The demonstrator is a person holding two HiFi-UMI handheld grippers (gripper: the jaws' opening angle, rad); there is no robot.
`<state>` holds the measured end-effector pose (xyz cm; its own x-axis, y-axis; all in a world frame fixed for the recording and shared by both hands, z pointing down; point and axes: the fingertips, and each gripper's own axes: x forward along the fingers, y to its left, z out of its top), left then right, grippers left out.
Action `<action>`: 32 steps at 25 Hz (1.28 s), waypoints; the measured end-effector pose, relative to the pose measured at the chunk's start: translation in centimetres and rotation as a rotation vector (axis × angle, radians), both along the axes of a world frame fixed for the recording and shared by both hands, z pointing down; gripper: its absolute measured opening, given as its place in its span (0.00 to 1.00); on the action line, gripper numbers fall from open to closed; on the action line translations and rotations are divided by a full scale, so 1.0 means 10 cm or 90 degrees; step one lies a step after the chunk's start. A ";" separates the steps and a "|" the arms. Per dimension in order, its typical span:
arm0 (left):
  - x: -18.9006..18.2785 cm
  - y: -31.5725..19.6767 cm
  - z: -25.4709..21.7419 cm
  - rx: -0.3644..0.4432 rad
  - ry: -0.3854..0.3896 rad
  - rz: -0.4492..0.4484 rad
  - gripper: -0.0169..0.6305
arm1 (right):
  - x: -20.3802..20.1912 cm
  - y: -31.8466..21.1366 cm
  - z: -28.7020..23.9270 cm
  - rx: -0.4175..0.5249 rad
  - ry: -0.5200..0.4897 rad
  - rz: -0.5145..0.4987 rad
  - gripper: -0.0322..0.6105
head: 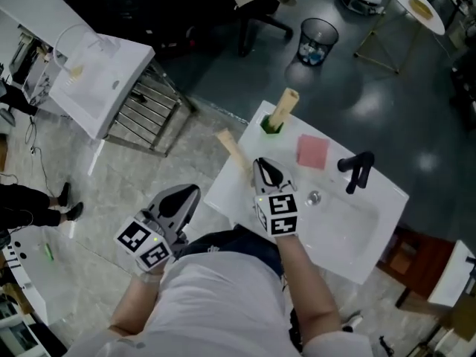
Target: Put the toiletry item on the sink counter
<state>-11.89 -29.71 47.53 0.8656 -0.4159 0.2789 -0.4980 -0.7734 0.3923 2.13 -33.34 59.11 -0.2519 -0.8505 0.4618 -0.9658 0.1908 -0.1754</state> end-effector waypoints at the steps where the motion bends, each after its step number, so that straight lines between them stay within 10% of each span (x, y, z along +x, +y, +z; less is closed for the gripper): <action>1: 0.05 0.00 -0.02 0.002 0.004 0.009 0.05 | 0.03 0.03 -0.10 0.011 0.001 0.008 0.10; 32: 2.61 1.00 -0.84 0.019 0.125 0.323 0.05 | 2.03 2.01 -2.05 0.176 0.053 0.311 0.09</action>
<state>14.20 -19.73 39.08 0.9944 0.0620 0.0860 0.0209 -0.9097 0.4147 22.47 -13.21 38.62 0.2285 -0.9514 0.2066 -0.9621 -0.2531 -0.1014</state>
